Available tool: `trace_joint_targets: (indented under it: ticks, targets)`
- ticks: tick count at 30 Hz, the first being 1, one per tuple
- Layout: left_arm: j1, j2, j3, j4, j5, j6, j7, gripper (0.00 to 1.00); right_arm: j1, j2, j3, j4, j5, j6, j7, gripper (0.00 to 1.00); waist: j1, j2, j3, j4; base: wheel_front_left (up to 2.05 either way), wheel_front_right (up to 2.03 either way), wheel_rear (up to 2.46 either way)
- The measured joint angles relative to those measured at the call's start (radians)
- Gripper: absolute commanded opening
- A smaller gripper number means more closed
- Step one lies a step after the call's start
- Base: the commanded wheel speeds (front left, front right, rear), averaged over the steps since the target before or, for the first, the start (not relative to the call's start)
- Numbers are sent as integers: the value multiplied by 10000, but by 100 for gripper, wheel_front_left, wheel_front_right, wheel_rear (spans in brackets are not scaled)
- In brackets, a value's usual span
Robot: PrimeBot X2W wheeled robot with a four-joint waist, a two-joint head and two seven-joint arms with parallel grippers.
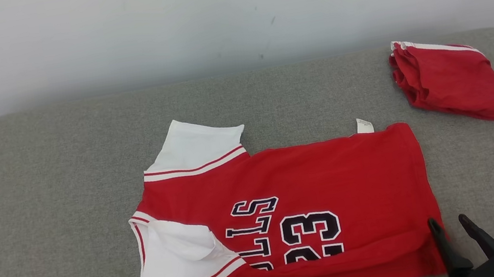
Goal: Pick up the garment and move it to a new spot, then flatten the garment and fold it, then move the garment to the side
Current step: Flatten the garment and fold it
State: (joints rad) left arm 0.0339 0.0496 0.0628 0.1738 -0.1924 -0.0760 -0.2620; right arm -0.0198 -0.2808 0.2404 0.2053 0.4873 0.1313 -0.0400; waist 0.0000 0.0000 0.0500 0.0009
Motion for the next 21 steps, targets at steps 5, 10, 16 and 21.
trace_joint_targets:
  ticks: [5,10,16,21]
  targets:
    - [-40,10,-25,-907,303,263,0,100,-92,186,-115,-397,-366,0,-236,100,0,0,-78,63,0,0,0]
    - [-33,12,-86,-1515,616,443,0,100,-105,362,-182,-671,-832,0,-562,100,0,0,-214,101,0,0,0]
    - [41,12,-140,-2029,1022,725,0,100,-84,583,-265,-907,-1260,0,-1124,100,0,0,-389,123,0,0,0]
    - [93,8,-142,-2243,1229,965,0,100,82,811,-378,-1022,-1572,0,-1429,100,0,0,-452,173,0,0,0]
